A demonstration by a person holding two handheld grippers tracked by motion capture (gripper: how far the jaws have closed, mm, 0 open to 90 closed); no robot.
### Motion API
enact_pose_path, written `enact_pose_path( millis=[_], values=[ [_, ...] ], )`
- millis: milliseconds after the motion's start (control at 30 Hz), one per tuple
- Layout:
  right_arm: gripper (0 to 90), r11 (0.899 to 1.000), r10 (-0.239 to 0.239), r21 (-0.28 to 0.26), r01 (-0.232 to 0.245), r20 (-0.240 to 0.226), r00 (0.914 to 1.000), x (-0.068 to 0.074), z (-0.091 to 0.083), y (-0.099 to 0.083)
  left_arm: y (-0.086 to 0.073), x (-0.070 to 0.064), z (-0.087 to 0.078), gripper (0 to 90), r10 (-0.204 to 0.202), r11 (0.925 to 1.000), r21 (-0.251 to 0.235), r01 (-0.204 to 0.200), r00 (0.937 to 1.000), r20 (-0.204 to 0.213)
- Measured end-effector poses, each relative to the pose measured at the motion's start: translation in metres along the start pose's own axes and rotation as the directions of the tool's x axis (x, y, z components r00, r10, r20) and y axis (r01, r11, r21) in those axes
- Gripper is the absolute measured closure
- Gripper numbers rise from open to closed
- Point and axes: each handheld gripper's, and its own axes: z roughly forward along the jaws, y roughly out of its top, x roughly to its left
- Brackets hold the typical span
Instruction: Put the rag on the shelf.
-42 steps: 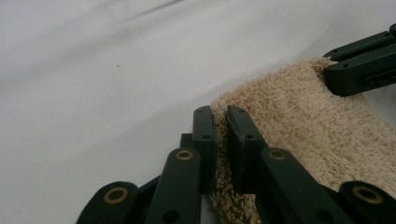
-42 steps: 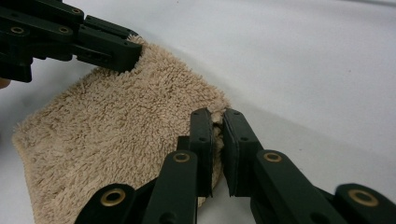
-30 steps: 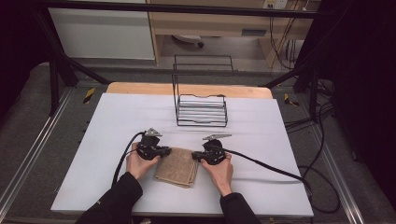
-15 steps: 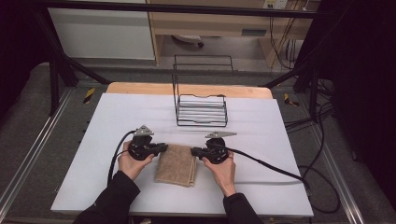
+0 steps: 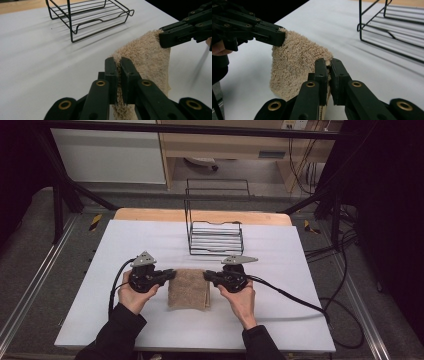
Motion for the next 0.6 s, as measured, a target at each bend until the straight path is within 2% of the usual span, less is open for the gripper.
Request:
enact_pose_path(
  millis=[133,367,600],
  values=[
    [85.1,0.999,-0.037,-0.028,0.037,-0.001,0.9993,0.002,-0.008,0.006,0.003,-0.004,-0.004,84.3,0.008,0.9994,-0.034,-0.008,1.0,-0.003],
    [85.1,0.997,-0.056,-0.059,0.056,-0.006,0.9984,0.002,-0.019,0.013,0.01,-0.011,-0.009,84.2,0.018,0.9969,-0.077,-0.018,0.9998,0.001],
    [85.1,0.993,-0.08,-0.083,0.08,-0.001,0.9968,0.003,-0.03,0.019,0.016,-0.016,-0.011,84.3,0.032,0.9949,-0.096,-0.032,0.9994,0.007]
  ],
)
